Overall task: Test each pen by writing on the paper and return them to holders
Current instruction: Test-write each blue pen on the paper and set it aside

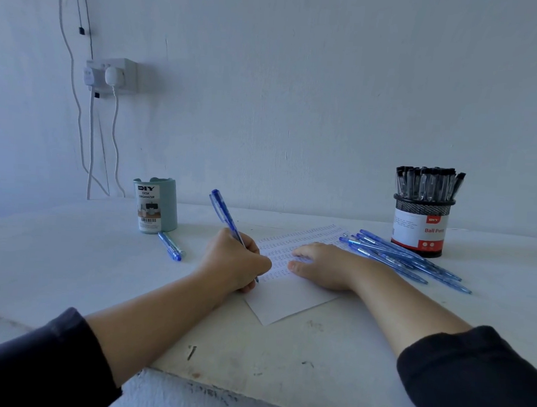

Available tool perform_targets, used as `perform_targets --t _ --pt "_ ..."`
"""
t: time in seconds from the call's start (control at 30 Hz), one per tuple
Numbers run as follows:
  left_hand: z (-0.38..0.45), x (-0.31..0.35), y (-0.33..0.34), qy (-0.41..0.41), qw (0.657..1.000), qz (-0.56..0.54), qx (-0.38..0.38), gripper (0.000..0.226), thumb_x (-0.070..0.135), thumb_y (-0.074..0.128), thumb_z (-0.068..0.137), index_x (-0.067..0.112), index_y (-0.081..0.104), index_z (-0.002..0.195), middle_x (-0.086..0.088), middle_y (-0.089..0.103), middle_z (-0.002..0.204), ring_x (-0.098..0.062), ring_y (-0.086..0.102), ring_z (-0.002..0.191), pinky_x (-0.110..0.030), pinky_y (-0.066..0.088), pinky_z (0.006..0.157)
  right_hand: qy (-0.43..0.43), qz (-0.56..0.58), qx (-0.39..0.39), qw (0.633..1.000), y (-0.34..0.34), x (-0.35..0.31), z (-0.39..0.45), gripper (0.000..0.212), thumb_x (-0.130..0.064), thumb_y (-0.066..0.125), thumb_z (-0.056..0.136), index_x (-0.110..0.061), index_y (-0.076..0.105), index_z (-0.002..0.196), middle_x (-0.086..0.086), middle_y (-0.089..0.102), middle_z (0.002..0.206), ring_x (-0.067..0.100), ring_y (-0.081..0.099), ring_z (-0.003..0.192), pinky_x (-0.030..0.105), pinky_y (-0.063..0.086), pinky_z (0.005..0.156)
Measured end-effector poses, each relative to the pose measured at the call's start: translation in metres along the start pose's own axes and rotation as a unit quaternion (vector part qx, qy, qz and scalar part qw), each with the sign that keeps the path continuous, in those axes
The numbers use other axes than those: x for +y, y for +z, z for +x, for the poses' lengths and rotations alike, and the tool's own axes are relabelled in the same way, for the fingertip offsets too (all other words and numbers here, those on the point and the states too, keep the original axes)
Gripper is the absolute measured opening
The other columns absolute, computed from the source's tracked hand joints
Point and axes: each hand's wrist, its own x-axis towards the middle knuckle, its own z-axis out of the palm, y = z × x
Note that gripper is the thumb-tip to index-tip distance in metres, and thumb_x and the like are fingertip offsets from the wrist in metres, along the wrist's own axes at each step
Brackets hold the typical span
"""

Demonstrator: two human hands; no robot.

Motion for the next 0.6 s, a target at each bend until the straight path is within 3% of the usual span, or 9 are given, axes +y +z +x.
perform_targets --t 0.47,0.6 --pt "0.0014 -0.0019 -0.0008 0.009 1.000 -0.018 -0.002 0.009 -0.004 0.060 0.071 0.003 0.058 0.067 -0.014 0.054 0.056 -0.016 0.049 0.038 -0.023 0.046 0.048 -0.003 -0.005 -0.003 1.000 -0.0001 -0.0003 -0.0010 0.056 -0.046 0.039 0.098 -0.022 0.031 0.148 0.000 0.024 0.156 0.019 0.022 0.143 0.039 0.019 0.117" --pt "0.0020 0.0016 -0.0080 -0.008 0.988 -0.153 0.021 0.015 0.000 0.056 0.082 0.002 0.053 0.067 -0.012 0.053 0.057 -0.015 0.048 0.040 -0.020 0.041 0.039 -0.002 -0.011 -0.003 1.000 -0.0018 -0.0022 -0.0040 0.052 -0.044 0.039 0.098 -0.019 0.037 0.144 0.002 0.032 0.152 0.020 0.029 0.140 0.038 0.024 0.114"
